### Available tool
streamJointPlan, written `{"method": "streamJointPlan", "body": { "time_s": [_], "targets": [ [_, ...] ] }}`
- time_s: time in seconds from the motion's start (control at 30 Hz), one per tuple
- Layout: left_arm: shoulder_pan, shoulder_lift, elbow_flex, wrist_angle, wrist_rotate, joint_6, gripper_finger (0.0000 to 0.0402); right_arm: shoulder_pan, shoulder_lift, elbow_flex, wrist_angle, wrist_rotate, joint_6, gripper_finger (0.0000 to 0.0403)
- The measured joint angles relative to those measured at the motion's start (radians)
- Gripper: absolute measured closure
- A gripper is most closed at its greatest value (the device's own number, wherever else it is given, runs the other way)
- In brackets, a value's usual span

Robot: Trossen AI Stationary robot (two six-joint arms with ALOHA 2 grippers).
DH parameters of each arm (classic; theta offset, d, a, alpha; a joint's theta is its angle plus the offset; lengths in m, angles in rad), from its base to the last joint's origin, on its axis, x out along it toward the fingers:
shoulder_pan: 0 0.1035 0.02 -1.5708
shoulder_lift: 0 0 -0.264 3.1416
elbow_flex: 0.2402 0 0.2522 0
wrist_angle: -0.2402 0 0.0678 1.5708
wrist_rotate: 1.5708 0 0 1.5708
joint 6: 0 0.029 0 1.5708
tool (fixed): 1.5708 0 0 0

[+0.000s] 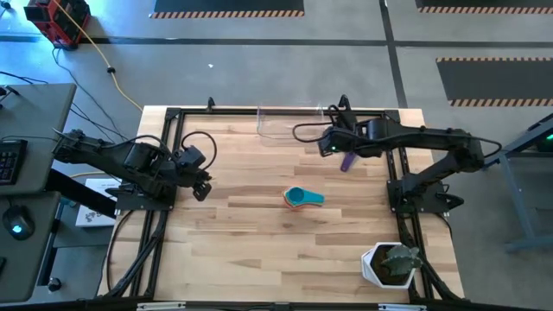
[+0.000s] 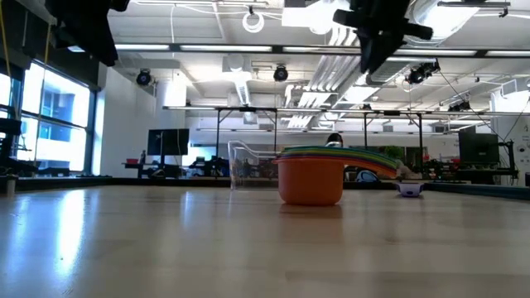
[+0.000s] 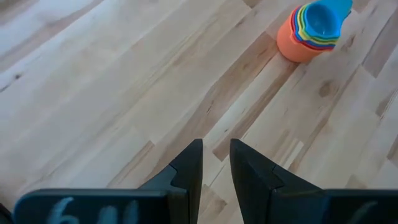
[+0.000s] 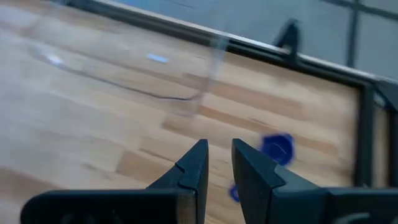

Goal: Nest measuring cups in basket
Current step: Stack the dark blue measuring cup on top of the light blue measuring cup

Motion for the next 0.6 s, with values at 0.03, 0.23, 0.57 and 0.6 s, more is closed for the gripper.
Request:
{"method": "streamJointPlan", "body": {
  "time_s": [0.03,0.23,0.57,0.6],
  "targets": [
    [0.000,0.000,0.000,-0.001,0.000,0.013,0.0330,-0.003,-0.002,0.000,-0.029,0.006,0.030,0.0339],
    [0.000,0.000,0.000,0.000,0.000,0.061,0.0330,-0.053,-0.001,-0.020,-0.119,-0.014,0.136,0.0339],
    [0.000,0.000,0.000,0.000,-0.009,0.064,0.0330,-0.157,0.000,-0.167,-0.031,-0.082,0.131,0.0309],
    [0.000,0.000,0.000,0.000,-0.019,0.064,0.0330,-0.165,0.000,-0.185,-0.009,-0.088,0.124,0.0303]
  ]
}}
